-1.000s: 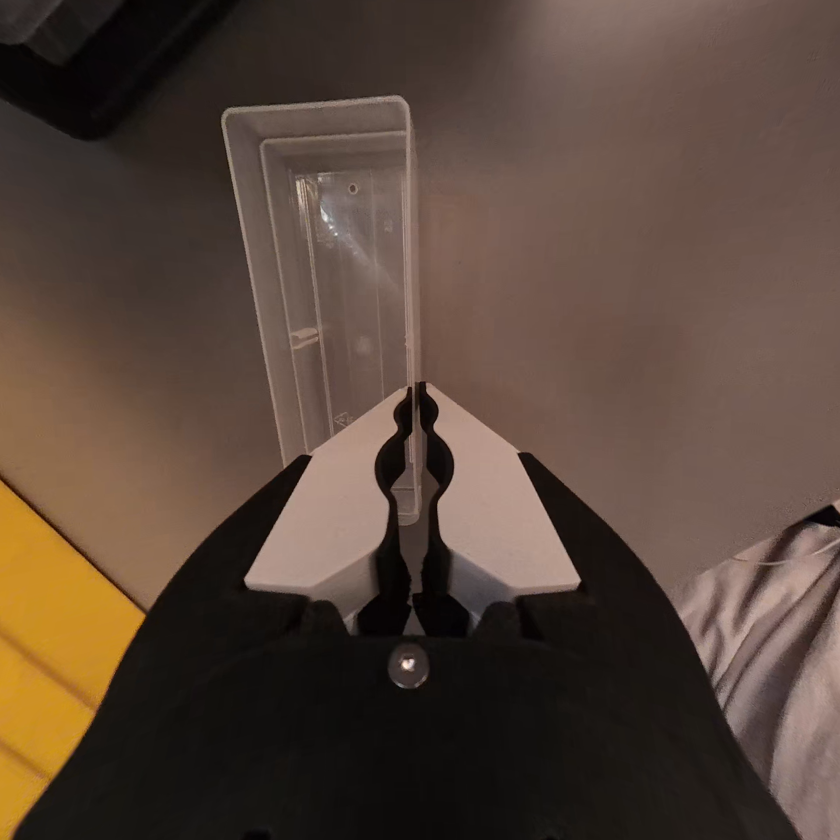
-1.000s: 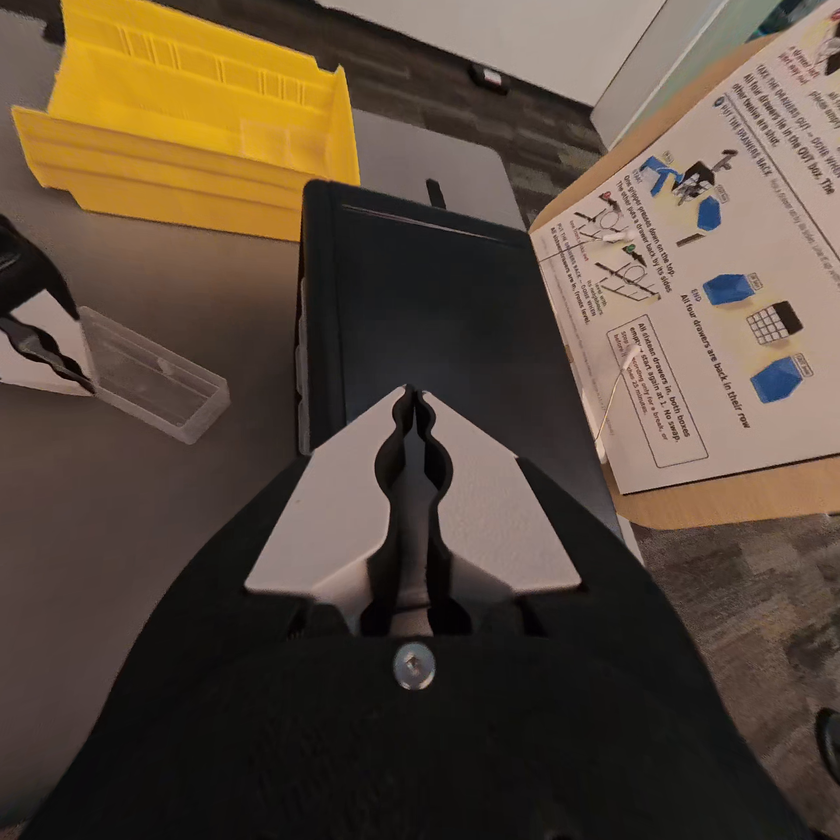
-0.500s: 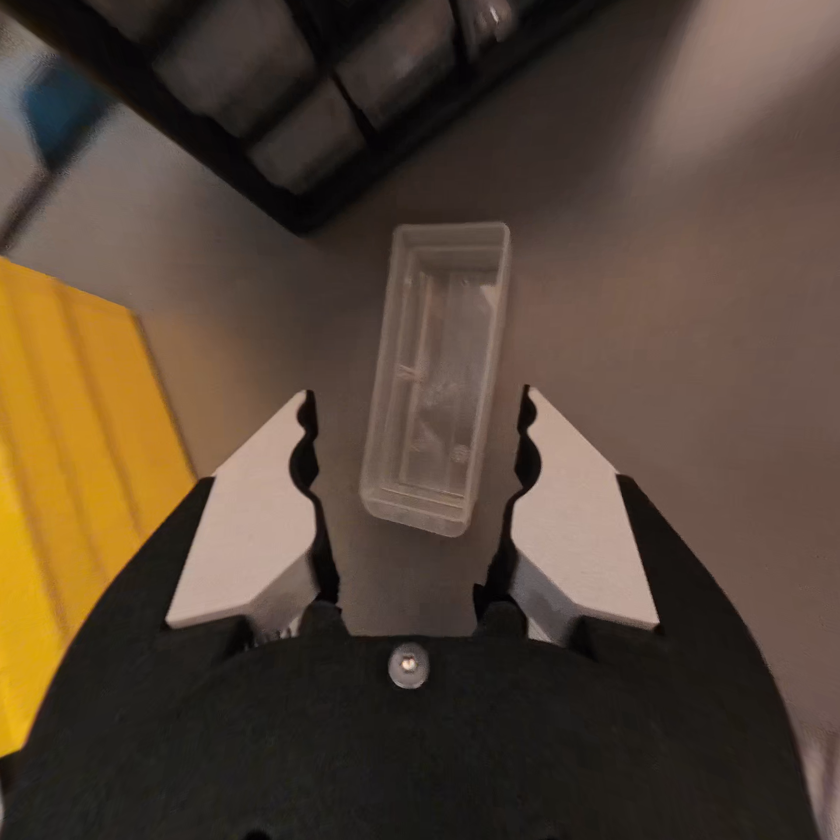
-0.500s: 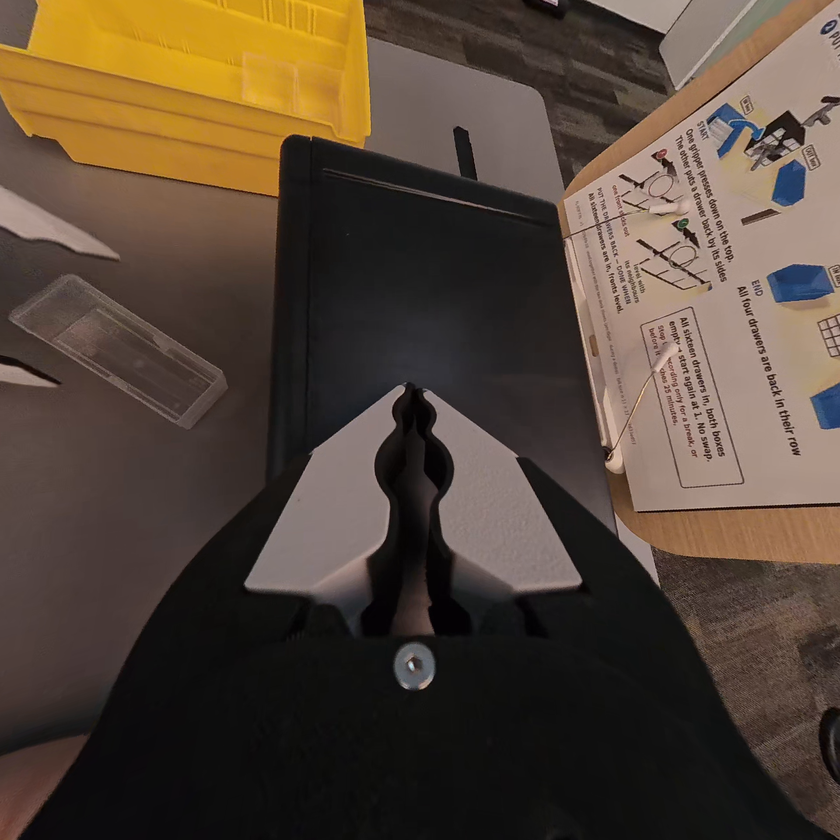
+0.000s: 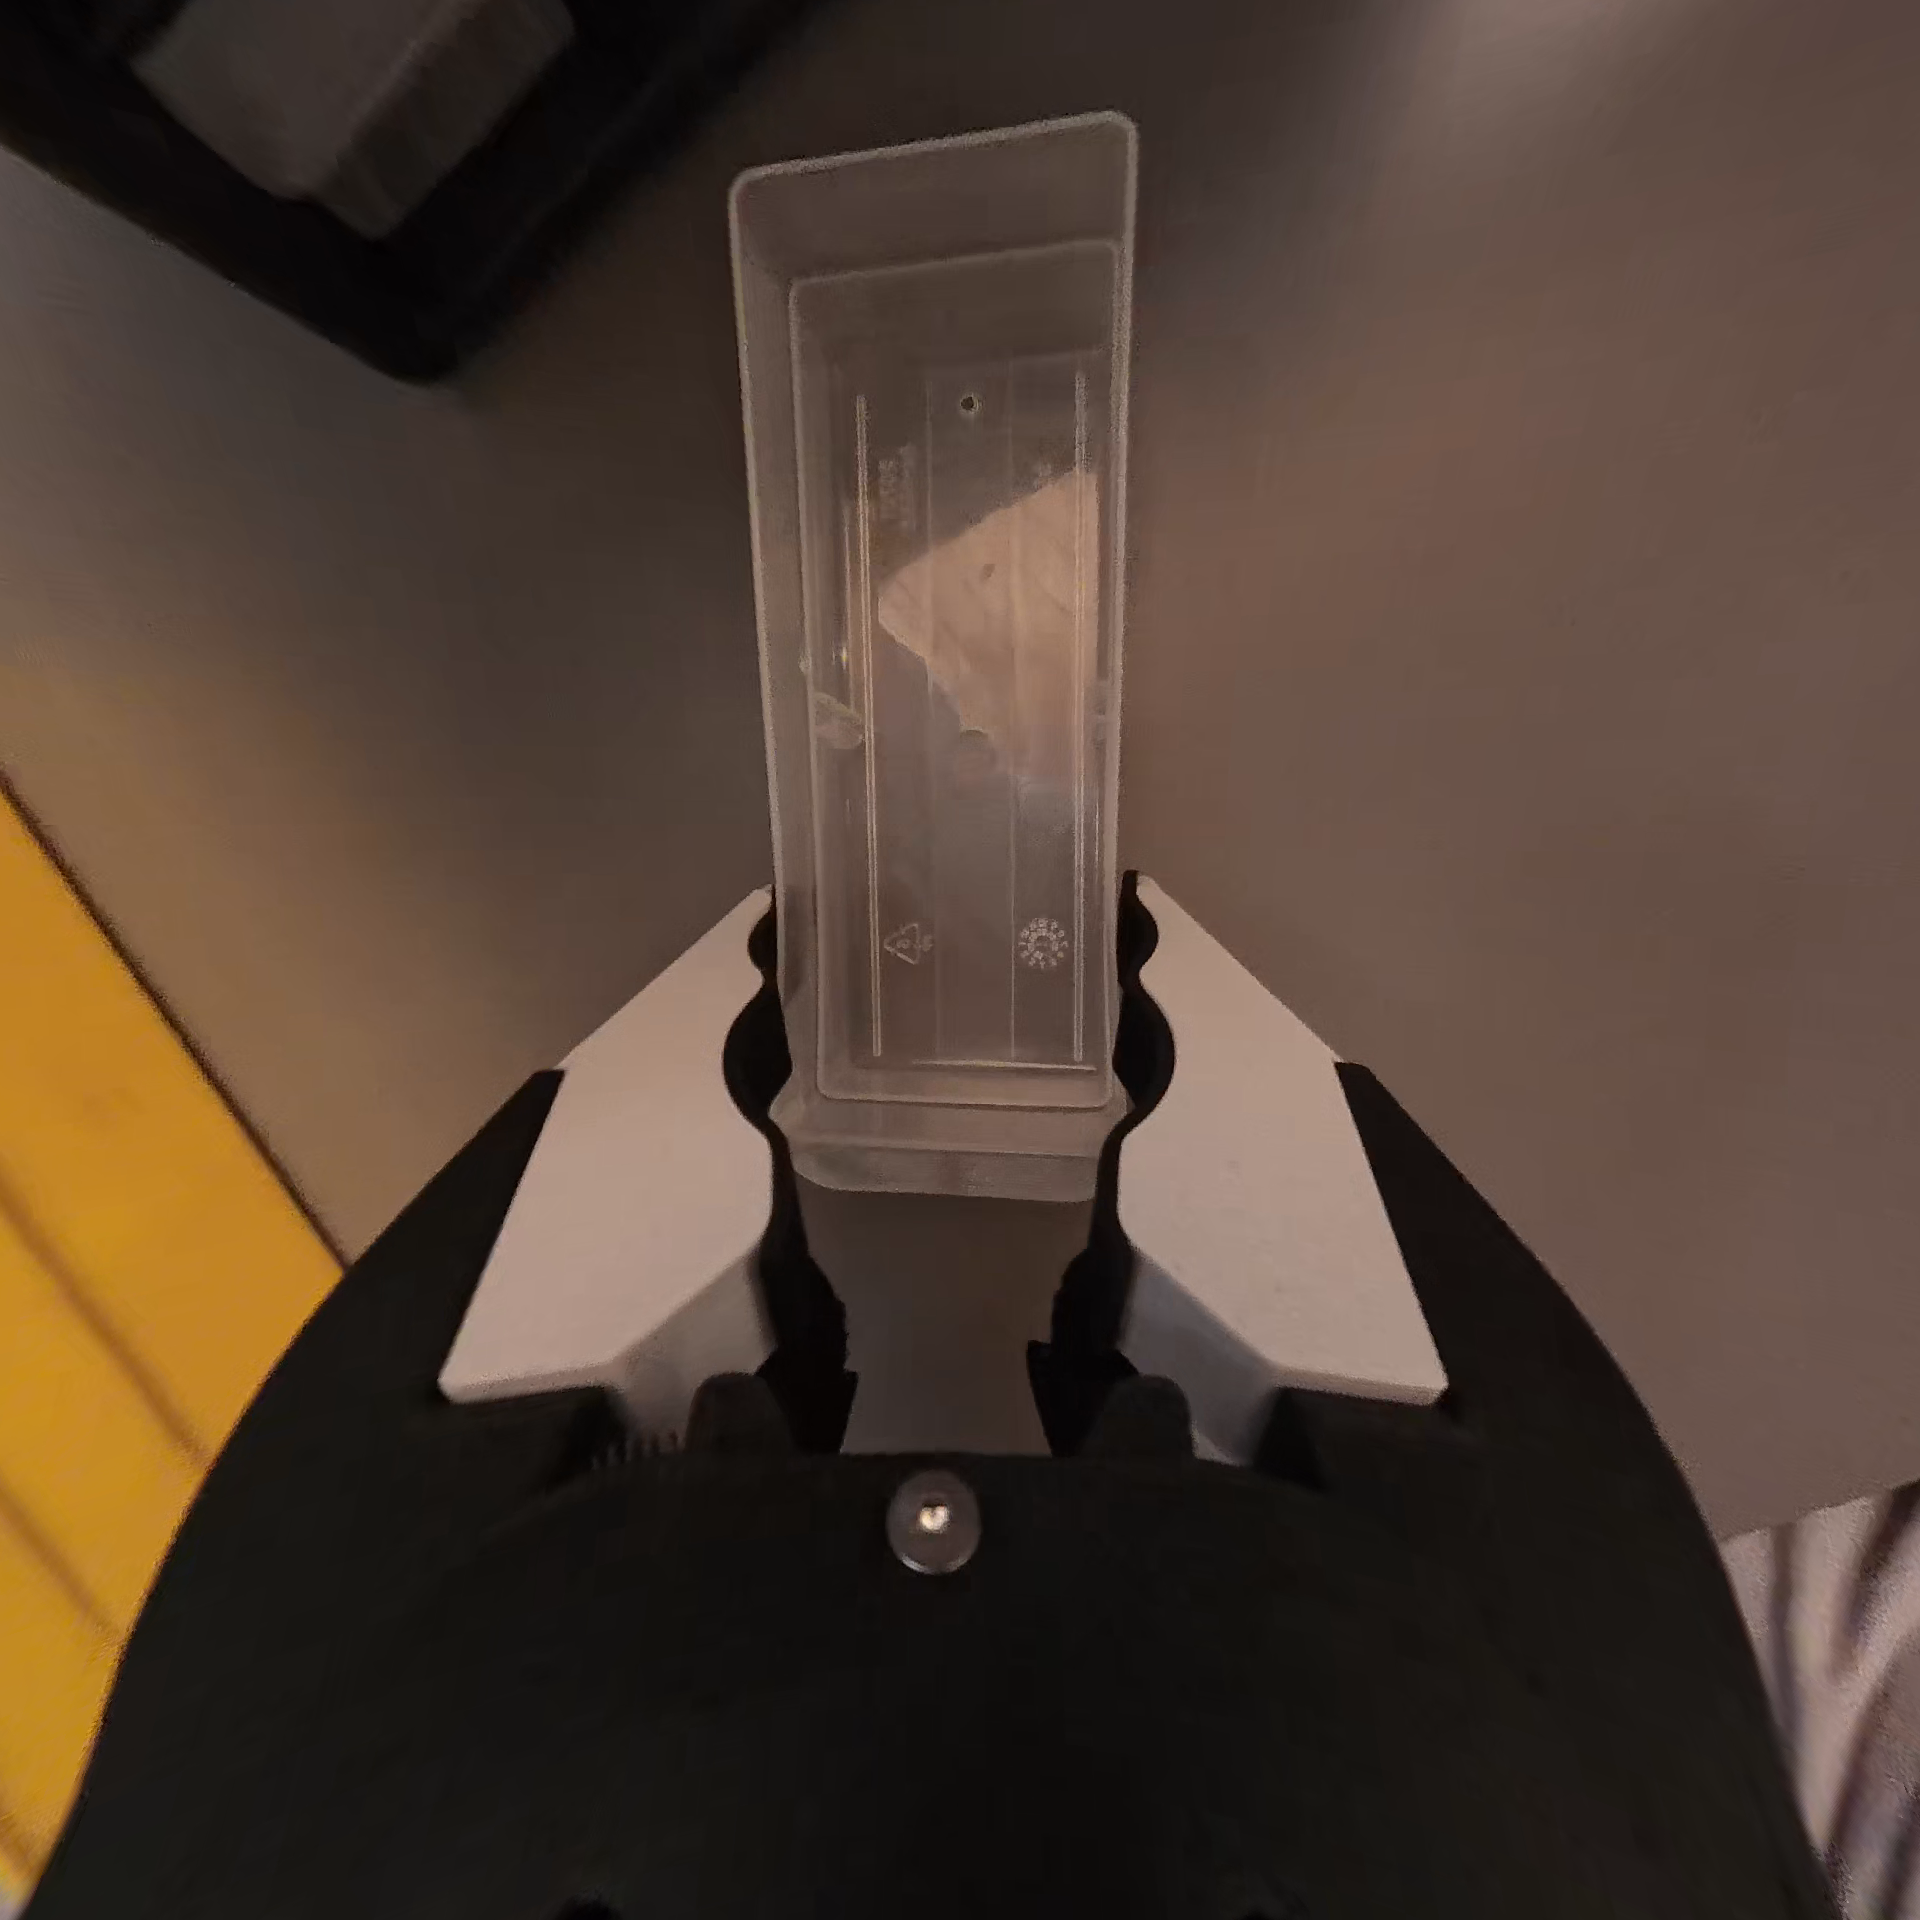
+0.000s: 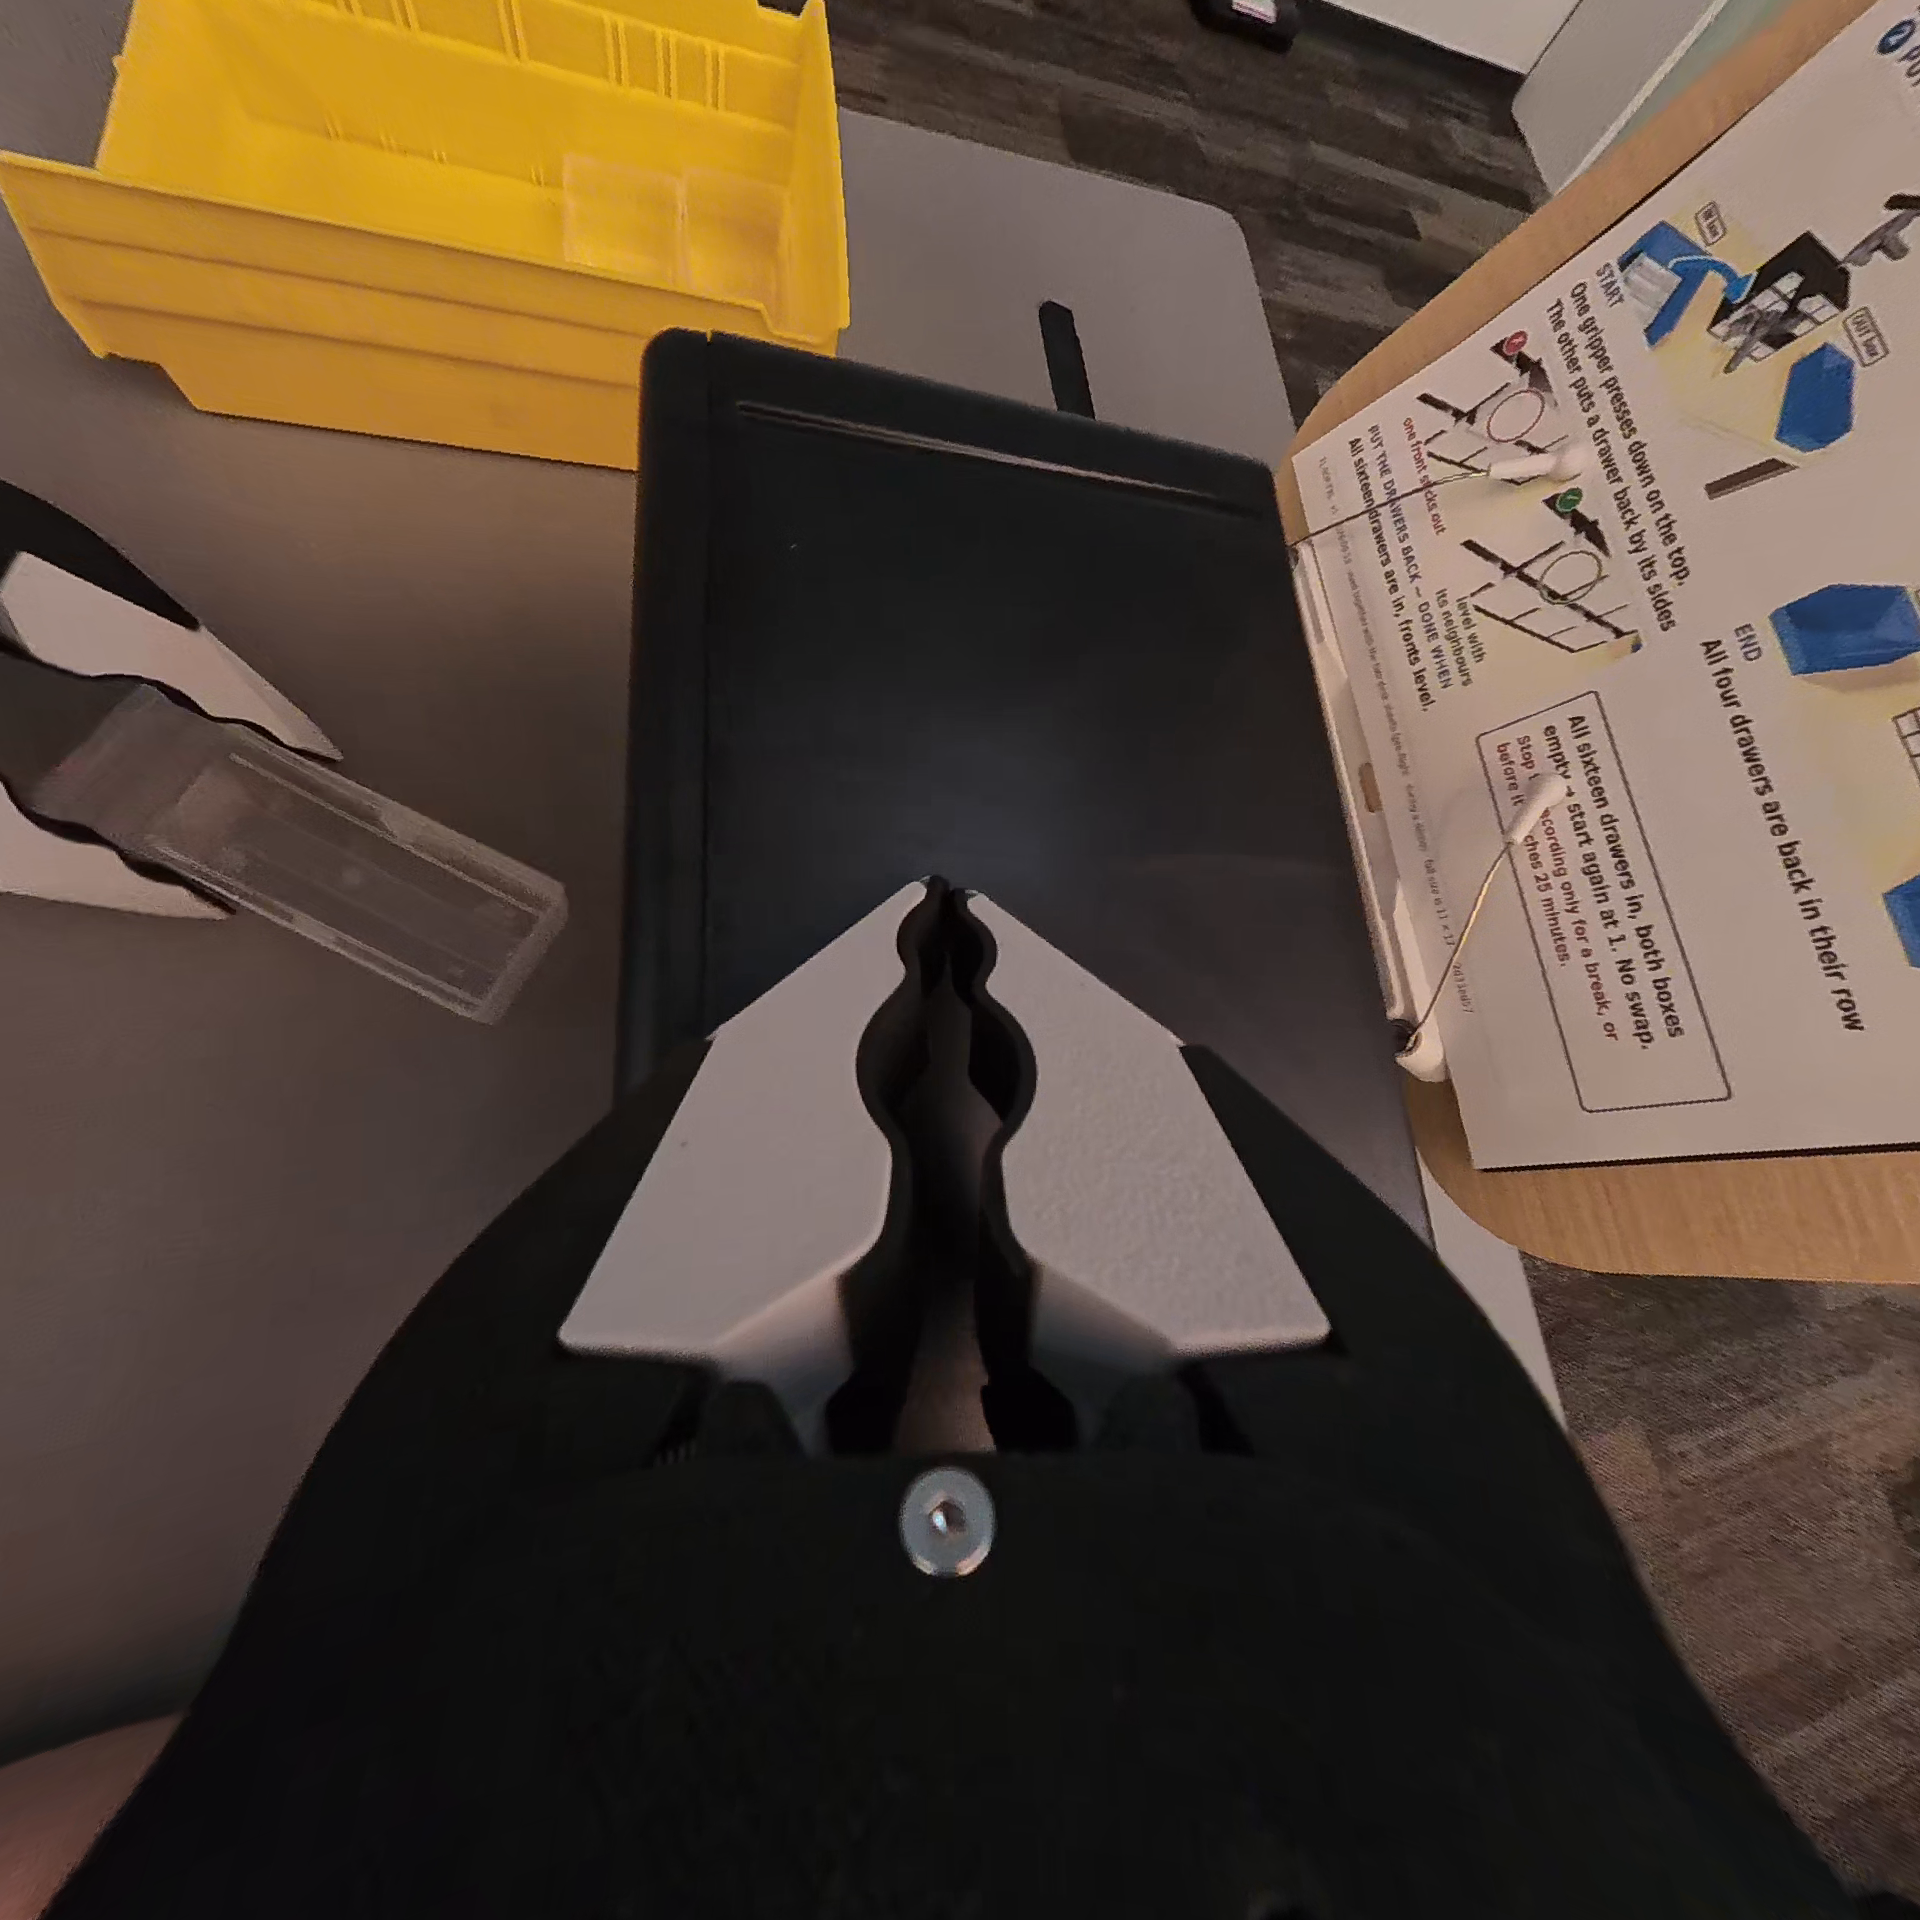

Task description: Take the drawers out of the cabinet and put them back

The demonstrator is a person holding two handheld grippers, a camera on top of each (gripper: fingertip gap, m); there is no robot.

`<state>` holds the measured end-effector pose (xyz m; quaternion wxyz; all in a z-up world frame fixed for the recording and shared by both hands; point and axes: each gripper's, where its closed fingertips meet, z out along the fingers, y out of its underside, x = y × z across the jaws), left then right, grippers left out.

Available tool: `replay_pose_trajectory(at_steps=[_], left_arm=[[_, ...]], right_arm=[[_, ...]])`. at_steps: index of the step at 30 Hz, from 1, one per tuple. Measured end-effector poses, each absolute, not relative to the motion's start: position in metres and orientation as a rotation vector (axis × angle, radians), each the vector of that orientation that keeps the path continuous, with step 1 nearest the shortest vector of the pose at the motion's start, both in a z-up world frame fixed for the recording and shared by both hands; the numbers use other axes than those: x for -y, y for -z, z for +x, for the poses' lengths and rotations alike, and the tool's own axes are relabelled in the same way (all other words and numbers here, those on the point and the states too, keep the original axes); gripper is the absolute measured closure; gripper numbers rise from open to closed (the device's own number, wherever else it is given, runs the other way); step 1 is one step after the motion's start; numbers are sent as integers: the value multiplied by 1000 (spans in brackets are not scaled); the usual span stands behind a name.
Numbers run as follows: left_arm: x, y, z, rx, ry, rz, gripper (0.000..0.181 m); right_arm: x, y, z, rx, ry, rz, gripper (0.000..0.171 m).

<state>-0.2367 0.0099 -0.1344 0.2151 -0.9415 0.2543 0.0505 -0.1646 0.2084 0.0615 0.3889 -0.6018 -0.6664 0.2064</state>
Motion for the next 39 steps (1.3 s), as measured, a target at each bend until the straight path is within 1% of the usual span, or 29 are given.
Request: replay_pose_trajectory(at_steps=[1,5,8,10,19,25,34,39], left_arm=[[-15,127,-232,-659,-139,-2617,120],[-40,100,-216,-437,-41,-2618,120],[-44,95,-202,-312,128,-2660,120],[-46,94,-201,-246,169,-2682,120],[-59,84,-206,-193,-5,-2702,120],[-62,88,-198,-198,-38,-2753,120],[-62,88,-197,-97,33,-2760,120],[-65,79,-199,-146,-100,-2739,120]], right_arm=[[-208,-62,-165,1692,-533,-1533,171],[-208,-62,-164,1689,-514,-1527,171],[-208,-61,-164,1694,-484,-1515,171],[-208,-61,-165,1696,-485,-1518,171],[-208,-63,-165,1673,-580,-1546,171],[-208,-63,-165,1668,-584,-1548,171],[-207,-64,-165,1664,-629,-1542,171],[-206,-64,-165,1663,-654,-1541,171]])
